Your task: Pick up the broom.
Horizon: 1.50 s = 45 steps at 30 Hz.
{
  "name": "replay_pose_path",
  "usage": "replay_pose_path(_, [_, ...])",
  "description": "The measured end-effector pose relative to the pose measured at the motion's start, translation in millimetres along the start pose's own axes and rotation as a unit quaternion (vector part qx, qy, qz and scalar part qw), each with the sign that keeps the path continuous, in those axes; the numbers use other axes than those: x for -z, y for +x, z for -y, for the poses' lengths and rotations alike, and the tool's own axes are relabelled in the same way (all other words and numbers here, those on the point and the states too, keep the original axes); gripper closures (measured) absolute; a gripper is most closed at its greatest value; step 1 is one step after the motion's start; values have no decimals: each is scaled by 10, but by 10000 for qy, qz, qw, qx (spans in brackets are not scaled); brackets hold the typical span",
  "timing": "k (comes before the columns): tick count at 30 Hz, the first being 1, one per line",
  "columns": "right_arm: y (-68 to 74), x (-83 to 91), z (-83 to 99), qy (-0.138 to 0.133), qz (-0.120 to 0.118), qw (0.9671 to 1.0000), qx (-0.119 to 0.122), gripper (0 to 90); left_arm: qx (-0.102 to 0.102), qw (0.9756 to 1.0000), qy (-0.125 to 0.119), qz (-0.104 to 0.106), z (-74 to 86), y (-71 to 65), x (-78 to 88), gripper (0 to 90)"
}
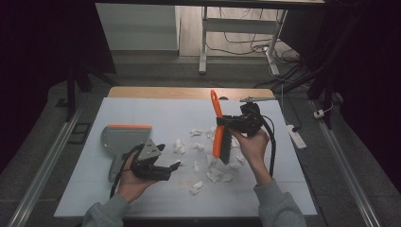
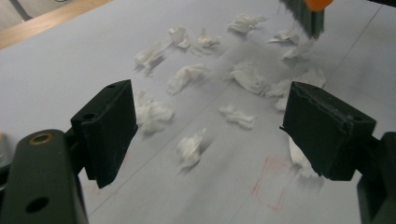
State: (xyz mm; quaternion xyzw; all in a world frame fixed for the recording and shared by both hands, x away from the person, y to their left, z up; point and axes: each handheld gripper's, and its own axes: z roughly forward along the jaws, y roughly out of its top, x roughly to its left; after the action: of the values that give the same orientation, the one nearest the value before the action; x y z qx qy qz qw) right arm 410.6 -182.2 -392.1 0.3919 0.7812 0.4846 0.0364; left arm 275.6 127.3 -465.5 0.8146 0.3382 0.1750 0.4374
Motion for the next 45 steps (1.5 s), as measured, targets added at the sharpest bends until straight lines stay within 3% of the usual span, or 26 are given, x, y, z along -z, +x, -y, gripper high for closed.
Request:
replay_pose_path(12, [231,-237,44,-222,-209,9995,-46,703,-132,9993,-65,339,-242,-266,-342,196])
replay_pose_path(17, [293,-323,87,-409,-363,9983,-178,703,-104,9993,-129,343,-299,-333,-480,210])
replay_pose_path(20, [312,-364,112,-479,-438,9976,-257,703,-60,9995,-196,233,-308,-342,-529,234])
replay_pose_path(24, [331,-390,126,-537,-448,9972,-282,703,44,9994,-313,108,-307,-317,-577,286])
replay_pose_path(26, [353,-406,137,-612,-519,9963,-311,703,185,9993,-315,115,-301,-279,-639,349])
replay_pose_path(30, [373,-403,151,-768,-596,9946,-374,703,267,9989,-378,26,-287,-246,-679,457])
replay_pose_path(34, [350,-369,161,-937,-608,9926,-469,702,359,9979,-542,12,-282,-211,-666,501])
replay_pose_path(36, [334,-364,167,-948,-638,9920,-544,702,357,9977,-563,92,-279,-200,-671,566])
replay_pose_path(38, [326,-370,174,-941,-651,9919,-559,702,389,9978,-511,177,-276,-186,-687,685])
replay_pose_path(45, [307,-394,193,-898,-647,9922,-578,699,706,9971,-233,180,-253,1,-666,771])
